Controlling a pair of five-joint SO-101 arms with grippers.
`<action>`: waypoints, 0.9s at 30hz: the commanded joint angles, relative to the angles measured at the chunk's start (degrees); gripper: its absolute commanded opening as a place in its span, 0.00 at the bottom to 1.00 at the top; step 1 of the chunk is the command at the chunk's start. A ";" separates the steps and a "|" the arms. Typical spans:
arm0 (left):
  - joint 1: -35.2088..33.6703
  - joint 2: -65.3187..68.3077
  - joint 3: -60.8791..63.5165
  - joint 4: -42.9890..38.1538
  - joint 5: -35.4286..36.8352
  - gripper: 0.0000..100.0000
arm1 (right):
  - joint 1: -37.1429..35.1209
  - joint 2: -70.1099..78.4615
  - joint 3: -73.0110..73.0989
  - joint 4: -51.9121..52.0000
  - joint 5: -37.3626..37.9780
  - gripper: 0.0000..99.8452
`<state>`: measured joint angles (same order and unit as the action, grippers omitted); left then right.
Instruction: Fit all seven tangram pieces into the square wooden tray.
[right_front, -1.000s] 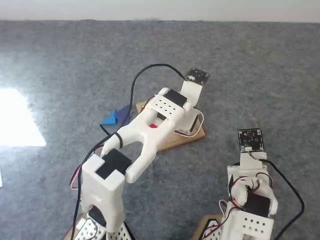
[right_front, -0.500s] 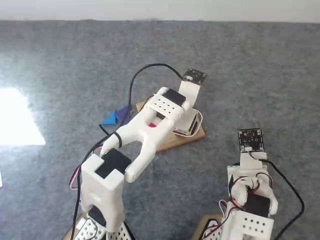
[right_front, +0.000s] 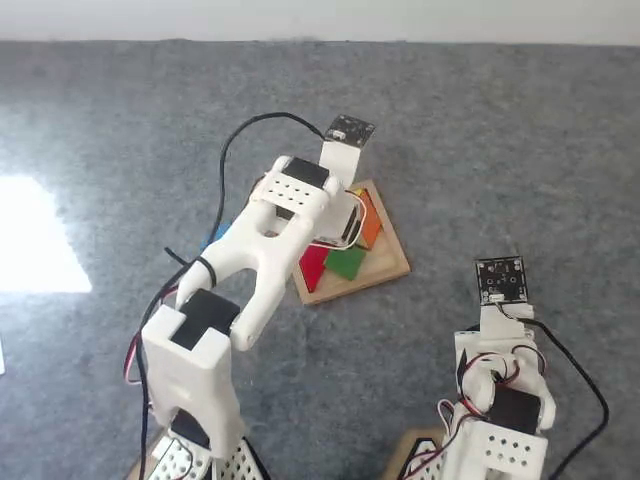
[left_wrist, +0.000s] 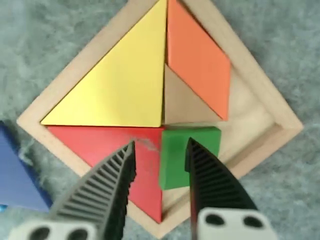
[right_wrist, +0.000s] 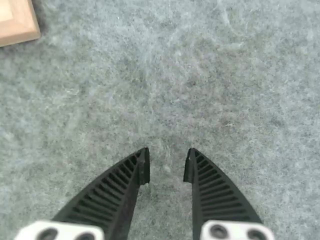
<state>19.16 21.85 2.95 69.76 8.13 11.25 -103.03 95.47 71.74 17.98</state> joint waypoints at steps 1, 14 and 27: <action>-0.53 -4.84 -2.59 -1.05 -2.02 0.16 | -0.48 -0.48 0.97 -0.22 0.70 0.14; -2.99 -6.77 4.44 0.97 -5.27 0.16 | -0.57 -0.48 0.97 -0.31 0.70 0.14; -1.41 -6.95 8.48 0.09 -6.51 0.16 | -0.57 -0.48 0.97 -0.40 0.70 0.14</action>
<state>16.26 18.95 11.65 70.02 2.59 11.25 -103.03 95.47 71.74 17.98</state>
